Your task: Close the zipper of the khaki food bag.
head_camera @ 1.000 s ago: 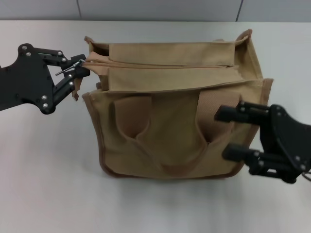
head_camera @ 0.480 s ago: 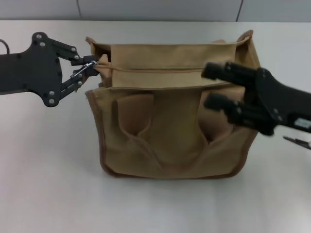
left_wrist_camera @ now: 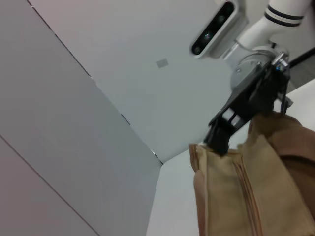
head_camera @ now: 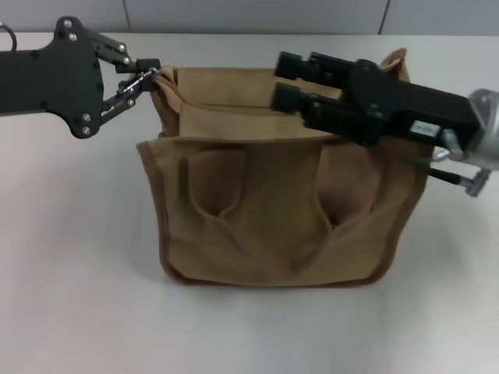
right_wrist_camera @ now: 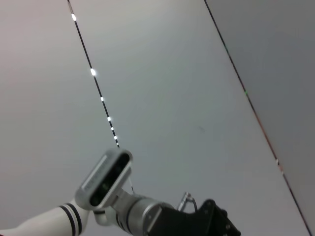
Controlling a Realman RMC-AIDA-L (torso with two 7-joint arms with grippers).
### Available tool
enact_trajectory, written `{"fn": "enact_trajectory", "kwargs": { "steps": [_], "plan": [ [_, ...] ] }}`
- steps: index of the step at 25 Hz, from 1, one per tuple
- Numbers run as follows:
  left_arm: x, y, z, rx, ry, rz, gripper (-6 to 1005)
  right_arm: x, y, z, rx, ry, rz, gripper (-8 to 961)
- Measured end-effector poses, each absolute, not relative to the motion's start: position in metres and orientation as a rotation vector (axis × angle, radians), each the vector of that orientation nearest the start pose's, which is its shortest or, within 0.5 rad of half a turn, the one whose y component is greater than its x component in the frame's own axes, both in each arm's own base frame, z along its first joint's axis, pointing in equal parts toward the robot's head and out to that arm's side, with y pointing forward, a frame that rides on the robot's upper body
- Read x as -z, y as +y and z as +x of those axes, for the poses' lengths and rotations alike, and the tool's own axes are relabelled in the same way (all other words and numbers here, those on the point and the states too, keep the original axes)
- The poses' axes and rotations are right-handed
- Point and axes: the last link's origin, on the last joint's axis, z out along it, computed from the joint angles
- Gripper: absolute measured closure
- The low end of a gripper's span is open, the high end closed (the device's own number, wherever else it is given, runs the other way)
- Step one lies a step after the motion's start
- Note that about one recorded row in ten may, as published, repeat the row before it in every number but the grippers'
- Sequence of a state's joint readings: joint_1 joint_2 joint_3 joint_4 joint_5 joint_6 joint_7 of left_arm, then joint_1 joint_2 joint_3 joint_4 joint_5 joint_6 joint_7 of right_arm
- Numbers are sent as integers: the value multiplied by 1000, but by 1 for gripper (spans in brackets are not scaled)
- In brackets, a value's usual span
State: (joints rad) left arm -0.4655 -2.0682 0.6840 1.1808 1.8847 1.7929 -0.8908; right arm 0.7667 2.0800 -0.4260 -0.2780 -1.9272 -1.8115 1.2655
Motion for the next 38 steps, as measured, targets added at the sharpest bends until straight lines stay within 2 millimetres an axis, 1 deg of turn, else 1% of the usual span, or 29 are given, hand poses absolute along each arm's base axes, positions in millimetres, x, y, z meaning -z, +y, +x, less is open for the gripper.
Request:
{"fn": "enact_trajectory", "kwargs": {
  "steps": [2, 3, 5, 8, 11, 12, 13, 17, 21, 24, 30, 38],
  "plan": [
    [-95, 326, -208, 469, 650, -2535, 894, 23, 340, 164, -1406, 603, -2812, 320],
    [-95, 326, -206, 460, 666, -2531, 894, 23, 340, 164, -1406, 603, -2812, 320],
    [-97, 327, -203, 449, 680, -2525, 894, 22, 345, 158, -1363, 666, -2866, 320],
    [-98, 328, -202, 431, 692, -2519, 894, 23, 351, 148, -1317, 794, -2922, 320],
    [-99, 331, -202, 389, 710, -2515, 893, 22, 356, 141, -1299, 895, -2928, 320],
    [-99, 332, -202, 336, 728, -2521, 893, 20, 360, 139, -1280, 936, -2928, 320],
    [-99, 332, -202, 336, 728, -2521, 893, 20, 360, 139, -1280, 936, -2928, 320],
    [-101, 334, -199, 215, 756, -2530, 893, 16, 366, 134, -1221, 1019, -2932, 320],
    [-101, 334, -198, 182, 763, -2529, 893, 18, 368, 129, -1155, 1099, -2966, 321],
    [-101, 336, -197, 163, 768, -2527, 900, 19, 370, 120, -1095, 1170, -3001, 321],
    [-103, 332, -190, 119, 827, -2525, 901, 21, 375, 111, -1057, 1199, -3002, 321],
    [-103, 330, -189, 112, 824, -2521, 902, 36, 378, 100, -926, 1170, -3050, 320]
  ]
}}
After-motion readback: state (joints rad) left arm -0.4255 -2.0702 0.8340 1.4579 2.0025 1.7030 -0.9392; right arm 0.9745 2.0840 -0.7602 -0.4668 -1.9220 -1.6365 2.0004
